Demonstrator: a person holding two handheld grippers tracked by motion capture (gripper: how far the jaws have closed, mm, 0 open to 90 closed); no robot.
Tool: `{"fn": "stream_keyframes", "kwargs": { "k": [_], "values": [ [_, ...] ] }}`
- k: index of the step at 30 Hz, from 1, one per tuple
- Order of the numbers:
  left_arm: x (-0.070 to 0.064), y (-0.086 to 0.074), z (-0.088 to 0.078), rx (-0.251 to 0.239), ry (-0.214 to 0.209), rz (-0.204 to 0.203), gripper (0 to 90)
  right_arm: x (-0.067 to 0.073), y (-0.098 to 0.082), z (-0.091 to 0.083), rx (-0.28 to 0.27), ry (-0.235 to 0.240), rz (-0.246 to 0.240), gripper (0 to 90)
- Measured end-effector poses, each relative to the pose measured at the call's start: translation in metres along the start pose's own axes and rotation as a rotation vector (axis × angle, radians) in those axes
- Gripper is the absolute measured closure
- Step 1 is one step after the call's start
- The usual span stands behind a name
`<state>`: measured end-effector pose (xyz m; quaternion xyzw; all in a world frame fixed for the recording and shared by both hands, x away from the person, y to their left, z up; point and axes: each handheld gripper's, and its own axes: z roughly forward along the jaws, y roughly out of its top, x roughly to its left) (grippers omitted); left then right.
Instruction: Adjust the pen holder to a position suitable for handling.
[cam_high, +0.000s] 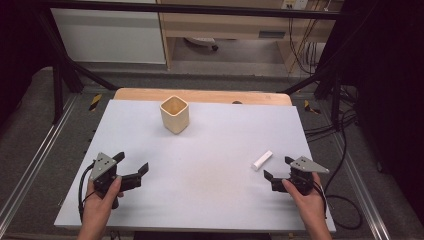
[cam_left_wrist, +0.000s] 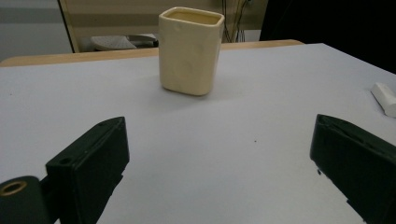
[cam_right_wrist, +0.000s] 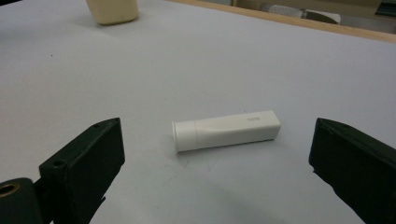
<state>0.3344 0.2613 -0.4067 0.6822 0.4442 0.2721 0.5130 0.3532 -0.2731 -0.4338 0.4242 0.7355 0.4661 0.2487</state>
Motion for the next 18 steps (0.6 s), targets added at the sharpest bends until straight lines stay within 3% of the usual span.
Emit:
{"fn": "stream_keyframes", "kwargs": {
  "k": [18],
  "values": [
    [0.0027,-0.0011,0.0015,0.019,0.006,0.006,4.6,0.0087,0.0013,0.0053,0.025,0.012,-0.077,2.3]
  ]
}}
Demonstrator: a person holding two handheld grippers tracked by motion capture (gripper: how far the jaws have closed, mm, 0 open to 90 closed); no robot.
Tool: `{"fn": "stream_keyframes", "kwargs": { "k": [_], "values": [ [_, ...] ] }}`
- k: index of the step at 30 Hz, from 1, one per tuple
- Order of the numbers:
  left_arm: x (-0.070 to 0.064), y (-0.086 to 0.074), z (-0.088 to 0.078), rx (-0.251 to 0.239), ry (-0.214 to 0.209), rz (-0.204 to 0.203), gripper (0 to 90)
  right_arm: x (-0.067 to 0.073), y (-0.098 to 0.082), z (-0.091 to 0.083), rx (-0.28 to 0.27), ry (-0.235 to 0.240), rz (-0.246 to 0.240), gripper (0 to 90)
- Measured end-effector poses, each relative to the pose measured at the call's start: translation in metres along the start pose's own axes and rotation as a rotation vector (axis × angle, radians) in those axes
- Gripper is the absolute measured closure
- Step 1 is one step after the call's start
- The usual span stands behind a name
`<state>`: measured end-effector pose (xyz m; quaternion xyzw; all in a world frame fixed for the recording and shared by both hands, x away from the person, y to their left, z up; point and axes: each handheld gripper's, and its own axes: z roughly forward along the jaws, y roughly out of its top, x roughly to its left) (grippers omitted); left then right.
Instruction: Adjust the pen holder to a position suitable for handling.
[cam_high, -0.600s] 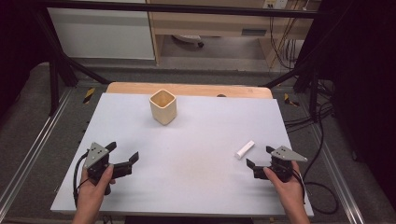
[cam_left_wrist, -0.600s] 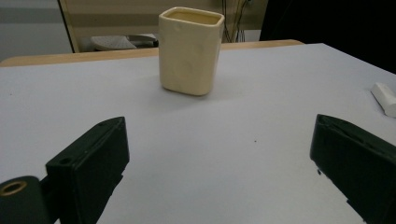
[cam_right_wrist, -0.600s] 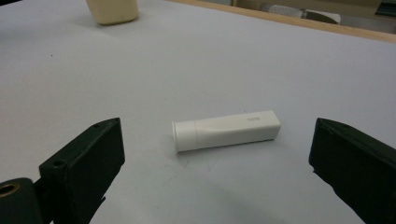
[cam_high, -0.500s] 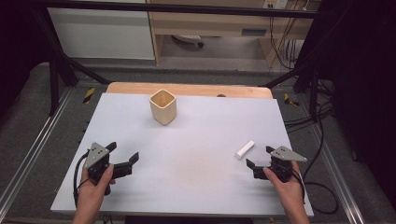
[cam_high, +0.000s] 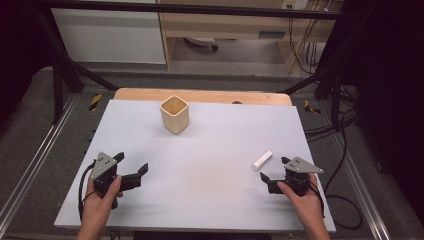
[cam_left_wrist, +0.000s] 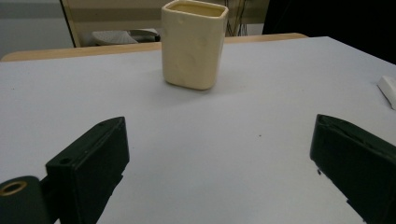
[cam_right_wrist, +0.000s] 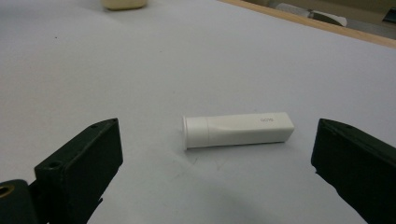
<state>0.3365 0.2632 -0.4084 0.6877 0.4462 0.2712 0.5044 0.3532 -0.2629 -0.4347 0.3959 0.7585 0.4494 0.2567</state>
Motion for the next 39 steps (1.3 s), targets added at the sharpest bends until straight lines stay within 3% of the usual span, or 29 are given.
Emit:
{"fn": "stream_keyframes", "kwargs": {
  "k": [8,15,19,22,25,30,39],
  "values": [
    [0.0,-0.001,0.0,0.005,0.004,0.004,4.7,-0.001,0.004,0.007,0.015,0.032,-0.011,2.0],
    [0.001,-0.001,0.001,0.01,0.01,0.004,4.7,-0.016,0.024,0.019,0.039,0.045,-0.026,2.3],
    [0.001,-0.001,0.001,0.014,0.011,0.005,4.6,-0.026,0.031,0.033,0.066,0.068,-0.011,2.7],
    [0.001,-0.001,0.001,0.014,0.011,0.004,4.7,-0.031,0.031,0.044,0.085,0.085,0.004,2.8],
    [0.001,-0.002,0.001,0.016,0.009,0.004,4.6,-0.032,0.026,0.054,0.109,0.086,-0.011,2.9],
    [0.0,-0.002,0.002,0.018,0.008,0.005,4.7,-0.032,0.023,0.055,0.122,0.089,-0.037,2.5],
    [-0.001,-0.002,0.002,0.027,0.003,0.013,4.6,-0.036,0.018,0.06,0.127,0.104,-0.005,2.2]
  ]
}}
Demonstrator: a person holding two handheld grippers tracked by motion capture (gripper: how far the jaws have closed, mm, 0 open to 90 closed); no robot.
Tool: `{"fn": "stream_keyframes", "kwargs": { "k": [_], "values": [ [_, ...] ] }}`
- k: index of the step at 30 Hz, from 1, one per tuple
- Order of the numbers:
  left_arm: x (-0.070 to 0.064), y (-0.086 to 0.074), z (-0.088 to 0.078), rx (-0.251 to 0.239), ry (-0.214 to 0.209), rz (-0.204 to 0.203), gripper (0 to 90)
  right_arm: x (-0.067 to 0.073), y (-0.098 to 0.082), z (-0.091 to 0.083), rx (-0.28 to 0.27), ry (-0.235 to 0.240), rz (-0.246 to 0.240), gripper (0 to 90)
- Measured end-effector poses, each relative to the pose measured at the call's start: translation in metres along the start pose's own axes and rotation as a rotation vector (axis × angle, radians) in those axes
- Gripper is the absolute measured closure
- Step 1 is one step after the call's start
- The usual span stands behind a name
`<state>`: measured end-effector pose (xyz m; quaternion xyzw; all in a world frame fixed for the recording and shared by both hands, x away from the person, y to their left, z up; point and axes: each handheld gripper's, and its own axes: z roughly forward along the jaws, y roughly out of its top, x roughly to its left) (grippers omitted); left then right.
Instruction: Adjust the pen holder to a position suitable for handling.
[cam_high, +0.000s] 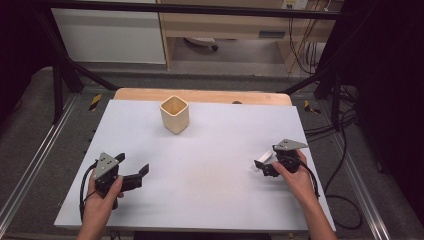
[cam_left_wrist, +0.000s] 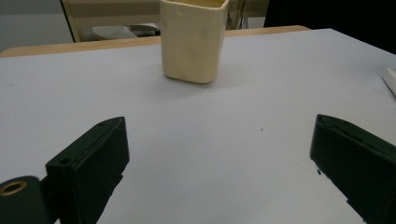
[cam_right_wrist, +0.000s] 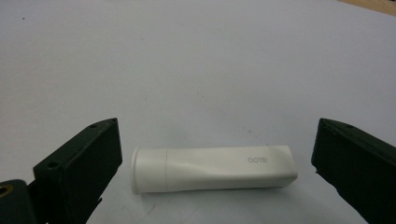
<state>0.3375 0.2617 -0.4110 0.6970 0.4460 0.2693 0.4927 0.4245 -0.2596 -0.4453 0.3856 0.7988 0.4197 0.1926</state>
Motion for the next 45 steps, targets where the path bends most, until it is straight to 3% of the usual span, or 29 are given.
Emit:
{"fn": "stream_keyframes", "kwargs": {
  "k": [12,18,25,33,40,45],
  "values": [
    [0.0,0.0,0.0,0.002,-0.001,0.0,4.7,-0.001,-0.004,0.007,0.034,0.014,0.005,2.2],
    [0.0,0.0,0.001,0.006,-0.003,0.001,4.7,0.001,-0.004,0.01,0.036,-0.006,-0.009,2.2],
    [-0.001,0.0,0.001,0.007,-0.002,0.002,4.6,0.0,-0.007,0.016,0.086,-0.018,-0.012,2.2],
    [-0.001,-0.001,0.002,0.012,-0.004,0.005,4.7,0.0,-0.007,0.018,0.094,-0.013,-0.005,2.0],
    [-0.002,-0.001,0.003,0.019,-0.006,0.008,4.7,0.003,-0.007,0.023,0.153,-0.031,-0.016,2.0],
    [-0.003,-0.002,0.004,0.025,-0.009,0.012,4.7,0.002,-0.007,0.023,0.153,-0.025,-0.01,2.8]
  ]
}}
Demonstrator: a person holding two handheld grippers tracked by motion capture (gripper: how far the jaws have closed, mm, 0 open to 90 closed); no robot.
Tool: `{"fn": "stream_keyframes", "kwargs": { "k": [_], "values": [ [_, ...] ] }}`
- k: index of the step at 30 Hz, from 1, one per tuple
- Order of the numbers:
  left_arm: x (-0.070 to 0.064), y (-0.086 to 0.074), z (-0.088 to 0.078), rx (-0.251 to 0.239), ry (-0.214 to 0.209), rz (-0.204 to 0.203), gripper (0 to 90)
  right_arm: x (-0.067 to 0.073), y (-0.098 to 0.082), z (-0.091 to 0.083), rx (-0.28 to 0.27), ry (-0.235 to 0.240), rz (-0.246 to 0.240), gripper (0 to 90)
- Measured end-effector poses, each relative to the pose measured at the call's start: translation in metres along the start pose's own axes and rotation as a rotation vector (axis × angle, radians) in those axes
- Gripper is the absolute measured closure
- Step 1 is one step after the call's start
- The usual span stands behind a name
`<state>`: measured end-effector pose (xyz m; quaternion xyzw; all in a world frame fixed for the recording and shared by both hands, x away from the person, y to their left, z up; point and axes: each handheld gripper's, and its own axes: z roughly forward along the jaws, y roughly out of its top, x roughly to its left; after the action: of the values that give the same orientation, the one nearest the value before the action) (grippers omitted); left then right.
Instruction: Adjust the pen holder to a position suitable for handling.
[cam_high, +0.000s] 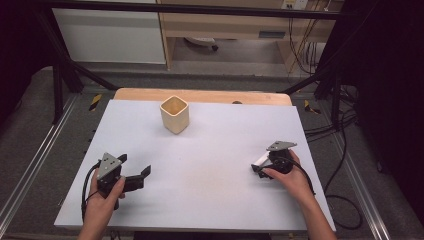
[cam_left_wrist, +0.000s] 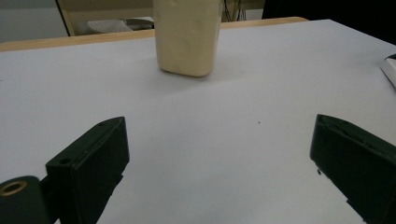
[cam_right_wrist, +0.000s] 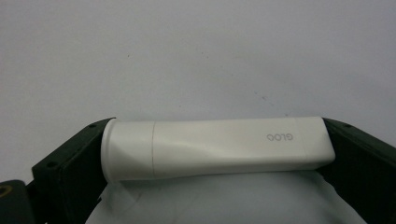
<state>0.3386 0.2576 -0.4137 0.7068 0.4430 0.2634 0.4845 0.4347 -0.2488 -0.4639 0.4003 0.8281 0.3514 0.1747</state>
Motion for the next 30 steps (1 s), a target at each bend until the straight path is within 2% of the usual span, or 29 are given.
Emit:
{"fn": "stream_keyframes", "kwargs": {
  "k": [14,15,19,25,26,27,28,30],
  "values": [
    [0.0,0.0,0.001,0.005,-0.002,0.002,4.7,-0.001,0.0,-0.003,0.003,0.017,-0.002,4.0],
    [-0.001,0.0,0.001,0.005,-0.002,0.002,4.7,0.003,0.002,-0.005,-0.008,0.004,-0.034,4.0],
    [-0.001,0.0,0.002,0.011,-0.004,0.002,4.8,0.013,0.008,-0.009,-0.048,0.016,-0.053,4.0],
    [-0.008,-0.001,0.008,0.039,-0.019,0.015,4.9,0.044,0.018,-0.012,-0.085,0.057,-0.124,4.0],
    [-0.008,-0.001,0.008,0.039,-0.019,0.015,4.9,0.044,0.018,-0.012,-0.085,0.057,-0.124,4.0],
    [-0.009,-0.001,0.009,0.046,-0.017,0.017,4.9,0.05,0.02,-0.012,-0.091,0.065,-0.139,4.0],
    [-0.01,0.0,0.011,0.053,-0.023,0.007,5.3,0.064,0.025,-0.011,-0.104,0.081,-0.175,4.0],
    [-0.013,0.0,0.013,0.057,-0.029,0.005,5.3,0.075,0.029,-0.01,-0.111,0.094,-0.199,4.0]
  ]
}}
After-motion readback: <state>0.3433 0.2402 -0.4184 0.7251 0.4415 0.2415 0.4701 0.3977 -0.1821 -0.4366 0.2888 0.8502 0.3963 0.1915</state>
